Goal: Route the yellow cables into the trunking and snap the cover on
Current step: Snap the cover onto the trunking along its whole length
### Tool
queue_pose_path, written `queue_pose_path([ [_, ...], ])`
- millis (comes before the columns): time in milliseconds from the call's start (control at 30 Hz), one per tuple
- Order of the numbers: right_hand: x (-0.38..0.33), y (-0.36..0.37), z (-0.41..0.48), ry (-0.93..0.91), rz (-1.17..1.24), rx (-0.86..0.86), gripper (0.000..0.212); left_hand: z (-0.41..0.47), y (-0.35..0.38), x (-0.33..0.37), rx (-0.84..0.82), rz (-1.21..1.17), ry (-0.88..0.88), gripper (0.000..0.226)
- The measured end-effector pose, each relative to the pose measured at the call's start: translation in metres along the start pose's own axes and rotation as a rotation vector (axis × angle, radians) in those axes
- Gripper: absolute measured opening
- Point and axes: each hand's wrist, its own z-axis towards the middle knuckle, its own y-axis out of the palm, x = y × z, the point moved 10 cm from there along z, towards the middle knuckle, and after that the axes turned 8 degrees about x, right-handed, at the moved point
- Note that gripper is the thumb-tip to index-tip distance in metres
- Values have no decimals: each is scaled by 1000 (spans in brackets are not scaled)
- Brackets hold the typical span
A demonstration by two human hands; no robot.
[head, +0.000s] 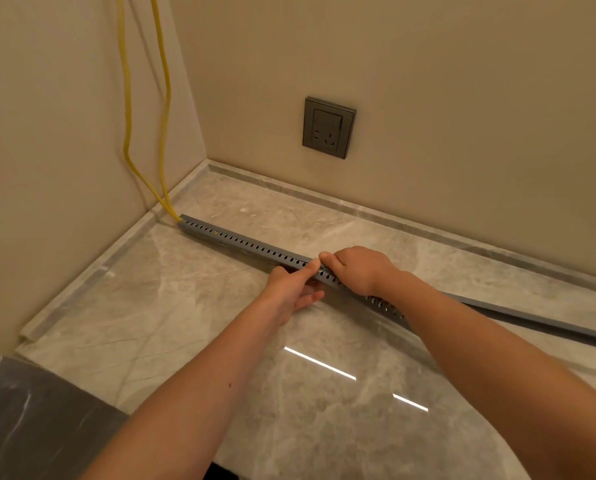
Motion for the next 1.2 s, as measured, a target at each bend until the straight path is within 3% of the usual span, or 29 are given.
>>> queue_pose_path([
  [300, -7, -2, -6, -45, 61, 56, 54, -4, 3, 0, -39, -112, 91, 41],
  [367, -10, -7, -6, -57, 60, 88, 48, -2, 5, -1, 38, -240, 37, 41],
  [500, -24, -7, -6, -73, 46, 126, 47, 2, 3, -9, 334, -370, -92, 73],
  [667, -48, -8, -1, -176, -50, 119, 49, -12, -17, 9, 573, -272, 43, 78],
  [867, -55, -10, 2, -294, -103, 29, 47, -15, -21, 15, 575, -179, 127, 74],
  [1200, -58, -11, -1, -373, -89, -98, 48, -23, -22, 19, 572, -220, 215, 62],
])
